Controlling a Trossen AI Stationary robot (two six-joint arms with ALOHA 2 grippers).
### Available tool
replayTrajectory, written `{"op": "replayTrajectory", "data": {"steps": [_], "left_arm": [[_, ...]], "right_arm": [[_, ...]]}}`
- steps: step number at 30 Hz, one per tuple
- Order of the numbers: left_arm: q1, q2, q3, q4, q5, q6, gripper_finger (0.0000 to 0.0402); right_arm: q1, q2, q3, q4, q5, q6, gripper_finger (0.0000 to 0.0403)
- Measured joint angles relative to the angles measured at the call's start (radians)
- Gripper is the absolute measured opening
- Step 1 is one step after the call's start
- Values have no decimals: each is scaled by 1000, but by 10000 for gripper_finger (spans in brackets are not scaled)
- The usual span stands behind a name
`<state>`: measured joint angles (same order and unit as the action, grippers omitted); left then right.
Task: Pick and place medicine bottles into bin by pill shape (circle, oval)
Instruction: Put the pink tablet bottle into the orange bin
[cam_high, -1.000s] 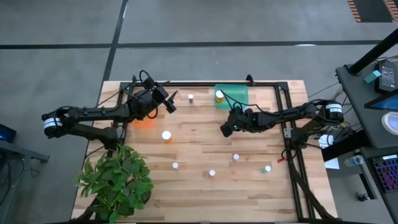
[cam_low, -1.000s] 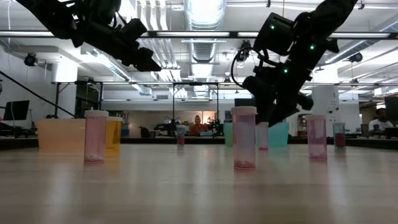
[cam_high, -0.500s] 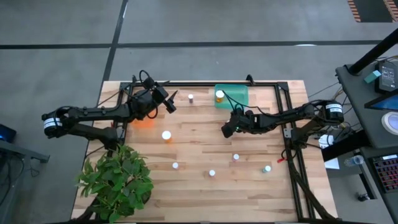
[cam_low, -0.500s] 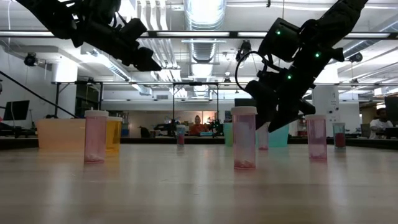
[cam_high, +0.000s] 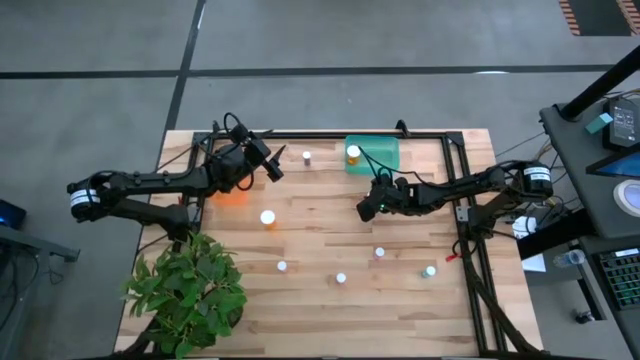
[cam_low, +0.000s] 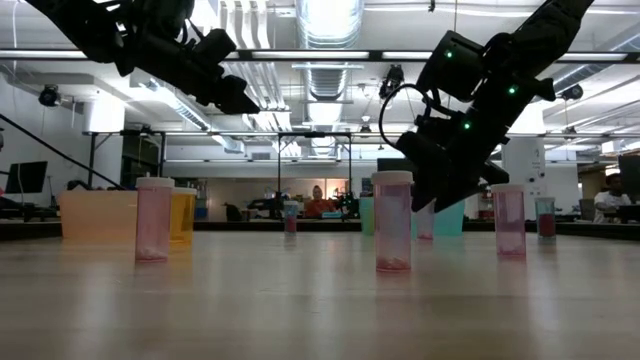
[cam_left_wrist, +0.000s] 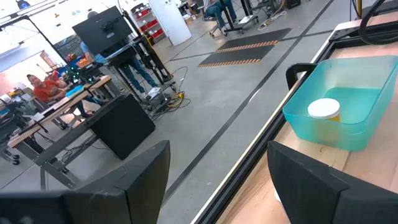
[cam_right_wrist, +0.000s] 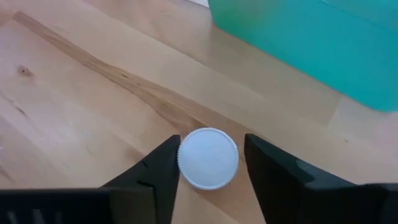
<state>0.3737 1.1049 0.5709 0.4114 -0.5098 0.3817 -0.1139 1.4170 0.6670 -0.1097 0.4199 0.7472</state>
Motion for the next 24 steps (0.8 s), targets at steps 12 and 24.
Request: {"op": "replayTrajectory", "data": {"steps": [12,24], "left_arm": [[0,0,0,0,0,0,248],[0,0,0,0,0,-1,248]], "right_arm": [[0,0,-2,34,0,-14,102],[0,-2,-2,40,0,-80,105]]}}
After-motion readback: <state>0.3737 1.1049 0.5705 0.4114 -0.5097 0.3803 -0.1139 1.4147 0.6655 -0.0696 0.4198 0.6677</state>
